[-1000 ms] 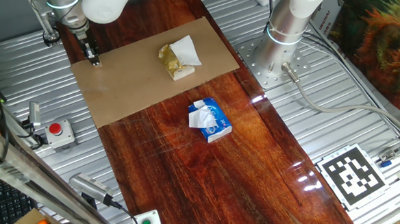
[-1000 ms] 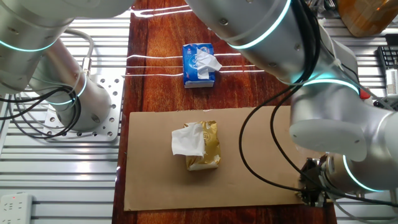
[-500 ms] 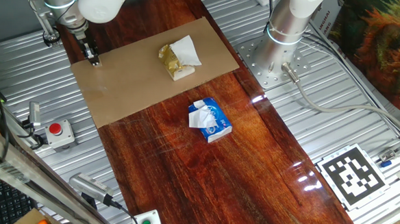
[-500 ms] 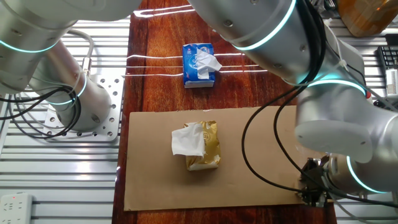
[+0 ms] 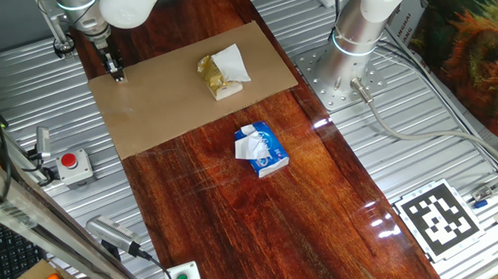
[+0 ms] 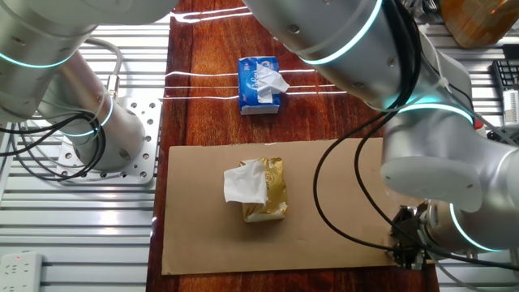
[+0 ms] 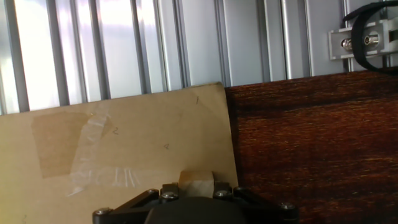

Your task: Hold a small block with the gripper and sweep it from left to right on the table

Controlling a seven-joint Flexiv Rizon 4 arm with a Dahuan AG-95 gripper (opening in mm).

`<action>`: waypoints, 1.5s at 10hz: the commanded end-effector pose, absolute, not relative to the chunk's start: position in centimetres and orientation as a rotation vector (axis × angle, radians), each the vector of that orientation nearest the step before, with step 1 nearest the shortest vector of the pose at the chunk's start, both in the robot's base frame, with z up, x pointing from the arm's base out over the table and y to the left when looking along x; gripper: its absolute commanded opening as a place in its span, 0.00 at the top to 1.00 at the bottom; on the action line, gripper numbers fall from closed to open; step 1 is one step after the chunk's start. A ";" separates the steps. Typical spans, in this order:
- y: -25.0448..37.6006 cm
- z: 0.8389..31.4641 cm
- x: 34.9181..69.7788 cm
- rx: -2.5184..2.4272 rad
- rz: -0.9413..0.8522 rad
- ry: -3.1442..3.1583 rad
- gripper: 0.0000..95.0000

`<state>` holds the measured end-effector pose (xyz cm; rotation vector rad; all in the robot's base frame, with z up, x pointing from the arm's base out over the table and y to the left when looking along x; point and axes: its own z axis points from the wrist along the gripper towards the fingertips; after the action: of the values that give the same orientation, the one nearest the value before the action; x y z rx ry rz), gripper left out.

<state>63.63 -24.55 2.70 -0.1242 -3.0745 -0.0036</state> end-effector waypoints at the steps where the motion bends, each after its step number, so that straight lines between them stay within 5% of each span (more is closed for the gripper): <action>1: -24.5 2.8 63.6 -0.120 -0.005 -3.075 0.80; 15: -24.6 2.7 62.6 -0.052 -0.009 -3.083 0.80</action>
<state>62.53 -24.71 2.65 -0.0489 -3.0818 -0.0128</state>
